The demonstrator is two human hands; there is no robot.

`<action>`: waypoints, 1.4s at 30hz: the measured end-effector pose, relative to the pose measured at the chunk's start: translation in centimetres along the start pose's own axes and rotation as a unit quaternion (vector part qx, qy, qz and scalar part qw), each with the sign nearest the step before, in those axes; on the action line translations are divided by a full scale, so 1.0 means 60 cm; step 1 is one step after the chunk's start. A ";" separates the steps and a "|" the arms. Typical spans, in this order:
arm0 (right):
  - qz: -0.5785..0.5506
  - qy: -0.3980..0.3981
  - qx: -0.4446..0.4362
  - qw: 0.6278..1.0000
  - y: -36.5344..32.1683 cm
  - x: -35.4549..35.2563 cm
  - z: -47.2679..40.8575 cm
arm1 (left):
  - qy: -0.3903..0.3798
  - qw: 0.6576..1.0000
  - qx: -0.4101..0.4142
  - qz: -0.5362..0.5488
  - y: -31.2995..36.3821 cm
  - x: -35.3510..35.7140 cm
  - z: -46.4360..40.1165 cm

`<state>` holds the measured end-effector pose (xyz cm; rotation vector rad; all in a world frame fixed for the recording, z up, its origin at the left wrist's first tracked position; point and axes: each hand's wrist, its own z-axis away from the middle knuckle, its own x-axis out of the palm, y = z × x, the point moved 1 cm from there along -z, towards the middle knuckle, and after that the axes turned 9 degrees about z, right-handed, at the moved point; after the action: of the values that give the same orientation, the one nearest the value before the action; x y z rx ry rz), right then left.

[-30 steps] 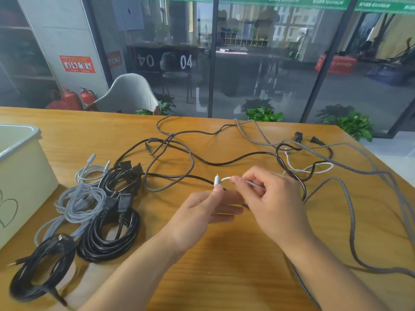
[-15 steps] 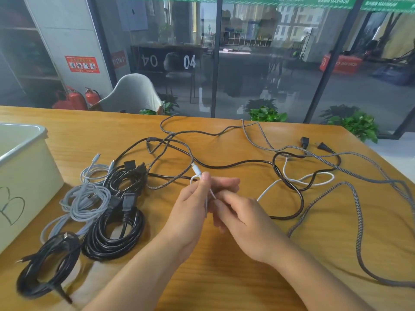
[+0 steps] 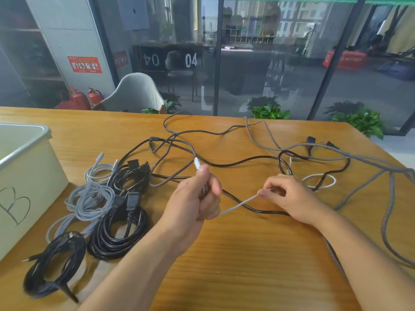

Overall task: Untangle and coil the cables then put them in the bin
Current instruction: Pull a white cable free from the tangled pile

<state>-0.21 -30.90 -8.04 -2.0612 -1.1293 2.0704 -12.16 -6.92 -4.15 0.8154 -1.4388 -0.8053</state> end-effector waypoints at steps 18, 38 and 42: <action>0.001 0.070 -0.054 0.996 -0.055 -0.021 0.013 | -0.008 0.998 -0.038 -0.055 0.010 -0.021 -0.002; 0.125 -0.049 -0.045 0.990 -0.106 0.015 0.032 | -0.247 0.951 -0.180 -0.038 0.008 -0.017 0.016; 0.117 0.185 -0.052 0.974 -0.107 -0.004 0.037 | -0.226 0.945 -0.179 -0.152 -0.012 -0.008 0.013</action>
<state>-5.14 -27.31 -5.03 -2.5982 -0.9923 1.6259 -12.92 -6.85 -5.04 0.5987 -1.5109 -1.5192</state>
